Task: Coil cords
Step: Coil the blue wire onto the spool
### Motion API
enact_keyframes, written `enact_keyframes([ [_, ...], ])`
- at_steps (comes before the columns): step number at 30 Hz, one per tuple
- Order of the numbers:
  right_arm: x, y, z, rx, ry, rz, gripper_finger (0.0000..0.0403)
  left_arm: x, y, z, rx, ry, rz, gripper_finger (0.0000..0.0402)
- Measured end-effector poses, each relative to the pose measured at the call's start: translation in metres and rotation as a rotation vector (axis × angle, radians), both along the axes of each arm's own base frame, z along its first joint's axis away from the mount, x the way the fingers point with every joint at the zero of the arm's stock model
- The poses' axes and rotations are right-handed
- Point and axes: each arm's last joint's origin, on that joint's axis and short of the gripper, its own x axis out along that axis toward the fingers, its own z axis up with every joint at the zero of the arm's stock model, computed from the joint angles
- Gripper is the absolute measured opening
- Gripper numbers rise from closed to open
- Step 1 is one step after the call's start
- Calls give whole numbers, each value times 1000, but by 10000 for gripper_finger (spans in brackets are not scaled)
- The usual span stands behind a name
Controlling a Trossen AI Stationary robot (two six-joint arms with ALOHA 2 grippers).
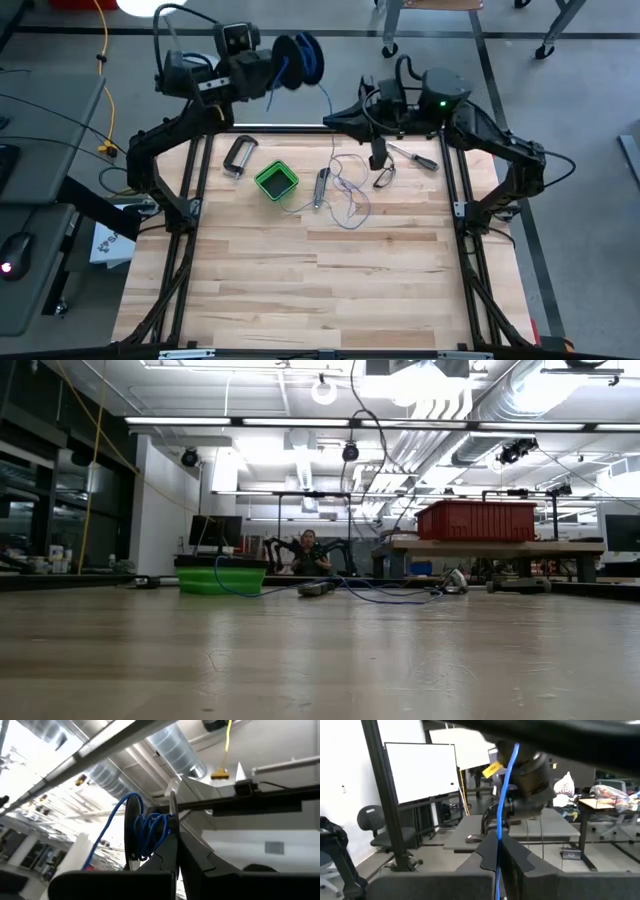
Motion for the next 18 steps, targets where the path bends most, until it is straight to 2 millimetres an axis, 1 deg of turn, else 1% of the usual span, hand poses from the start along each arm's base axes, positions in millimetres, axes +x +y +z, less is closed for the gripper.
enact_keyframes([
  [8, 9, -2, -4, 29, -1, 1, 0, 12, 6, -7, -58, 5, 43, 0],
  [14, 14, -7, -6, 83, -15, 2, 0, 37, 11, -23, -158, 112, -49, 0],
  [18, 19, -6, -10, 100, 6, 49, 0, 47, 17, -30, -187, 135, -55, 0],
])
